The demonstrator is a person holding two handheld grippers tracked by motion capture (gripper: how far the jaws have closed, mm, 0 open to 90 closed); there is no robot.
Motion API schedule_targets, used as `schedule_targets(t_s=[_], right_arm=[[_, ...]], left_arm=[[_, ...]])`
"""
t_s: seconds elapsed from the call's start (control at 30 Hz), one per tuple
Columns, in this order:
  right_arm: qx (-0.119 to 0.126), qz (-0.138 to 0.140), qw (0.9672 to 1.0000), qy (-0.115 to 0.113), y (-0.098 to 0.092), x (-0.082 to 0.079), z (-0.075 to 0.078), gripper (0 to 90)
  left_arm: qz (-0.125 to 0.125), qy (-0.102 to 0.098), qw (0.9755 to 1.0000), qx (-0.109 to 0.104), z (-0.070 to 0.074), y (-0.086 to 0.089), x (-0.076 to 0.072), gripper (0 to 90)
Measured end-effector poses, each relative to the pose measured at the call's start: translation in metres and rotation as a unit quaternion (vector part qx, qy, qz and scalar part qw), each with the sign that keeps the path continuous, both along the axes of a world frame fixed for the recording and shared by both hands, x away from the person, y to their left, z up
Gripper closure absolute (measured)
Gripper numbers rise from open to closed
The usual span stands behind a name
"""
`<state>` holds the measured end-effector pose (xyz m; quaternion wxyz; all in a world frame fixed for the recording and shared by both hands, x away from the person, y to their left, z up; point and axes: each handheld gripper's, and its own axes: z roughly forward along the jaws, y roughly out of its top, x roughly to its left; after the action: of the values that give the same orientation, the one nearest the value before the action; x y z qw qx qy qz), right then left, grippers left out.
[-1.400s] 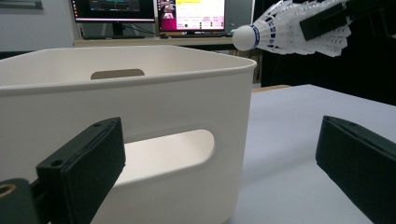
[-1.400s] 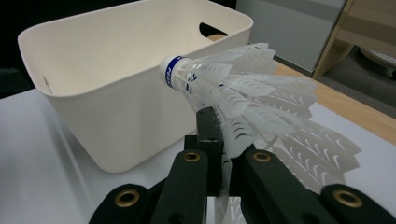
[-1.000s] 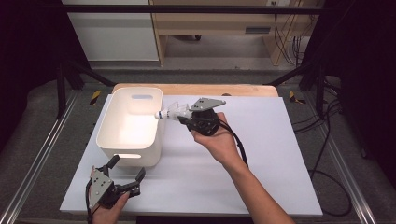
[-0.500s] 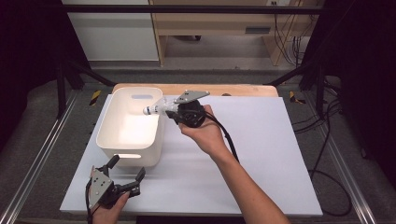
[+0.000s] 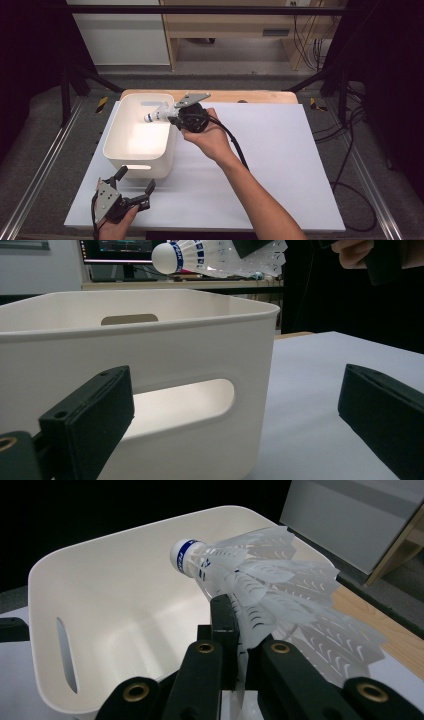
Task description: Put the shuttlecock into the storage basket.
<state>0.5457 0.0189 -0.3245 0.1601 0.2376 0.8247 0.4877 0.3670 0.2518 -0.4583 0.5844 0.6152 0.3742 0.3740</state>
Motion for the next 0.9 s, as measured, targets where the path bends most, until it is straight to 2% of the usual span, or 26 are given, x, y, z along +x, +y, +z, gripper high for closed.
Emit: schedule_targets(t_s=[0.57, 0.9], right_arm=[[-0.002, 0.009, 0.9999, 0.005, 0.018, 0.009, -0.005, 89.4], [-0.007, 0.019, 0.9998, 0.006, 0.029, 0.008, -0.008, 89.4]], left_arm=[[0.000, 0.000, 1.0000, -0.001, 0.000, 0.000, 0.000, 1.6], [-0.001, 0.000, 1.0000, -0.001, 0.000, 0.000, 0.000, 1.6]])
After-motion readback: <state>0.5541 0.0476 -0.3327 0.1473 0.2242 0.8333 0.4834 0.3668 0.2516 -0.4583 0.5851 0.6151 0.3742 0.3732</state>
